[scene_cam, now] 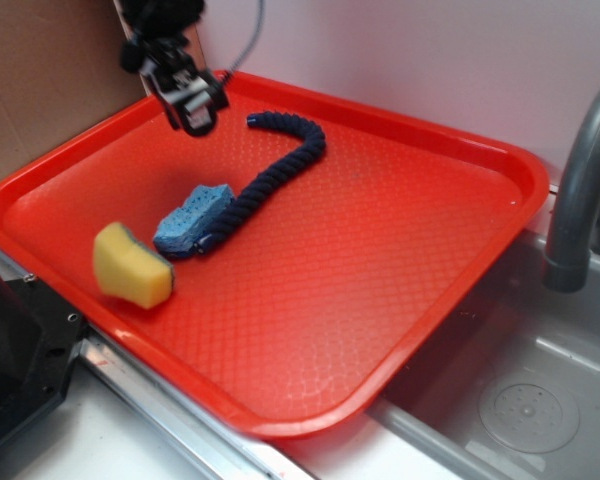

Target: Grab the black box.

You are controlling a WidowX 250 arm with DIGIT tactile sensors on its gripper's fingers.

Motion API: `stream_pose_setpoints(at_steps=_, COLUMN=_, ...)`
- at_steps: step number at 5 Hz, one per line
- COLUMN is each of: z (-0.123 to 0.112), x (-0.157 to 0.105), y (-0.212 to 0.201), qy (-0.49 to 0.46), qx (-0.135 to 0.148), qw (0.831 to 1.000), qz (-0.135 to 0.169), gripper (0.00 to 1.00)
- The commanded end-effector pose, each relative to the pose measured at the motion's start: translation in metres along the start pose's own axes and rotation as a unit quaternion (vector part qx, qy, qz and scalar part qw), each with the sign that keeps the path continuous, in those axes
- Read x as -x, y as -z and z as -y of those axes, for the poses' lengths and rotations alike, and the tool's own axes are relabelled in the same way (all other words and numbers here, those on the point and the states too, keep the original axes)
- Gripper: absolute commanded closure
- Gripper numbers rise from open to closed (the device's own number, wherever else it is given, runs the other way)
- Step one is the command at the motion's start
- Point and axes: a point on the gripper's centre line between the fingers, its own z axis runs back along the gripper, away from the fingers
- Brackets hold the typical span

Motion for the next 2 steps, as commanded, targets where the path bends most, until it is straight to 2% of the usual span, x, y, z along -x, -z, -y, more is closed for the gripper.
stream_pose_setpoints(at_steps=1, z=0.0583, x=-0.0386, y=-0.0959, qy=-0.031, qx=0.054, qw=0.998, qz=0.01, gripper=1.0)
stream_pose_setpoints(at_steps=2, z=0.0564, x=-0.0471, y=-0.1057, qy=-0.053, qx=0.056, qw=0.997, qz=-0.005, gripper=1.0)
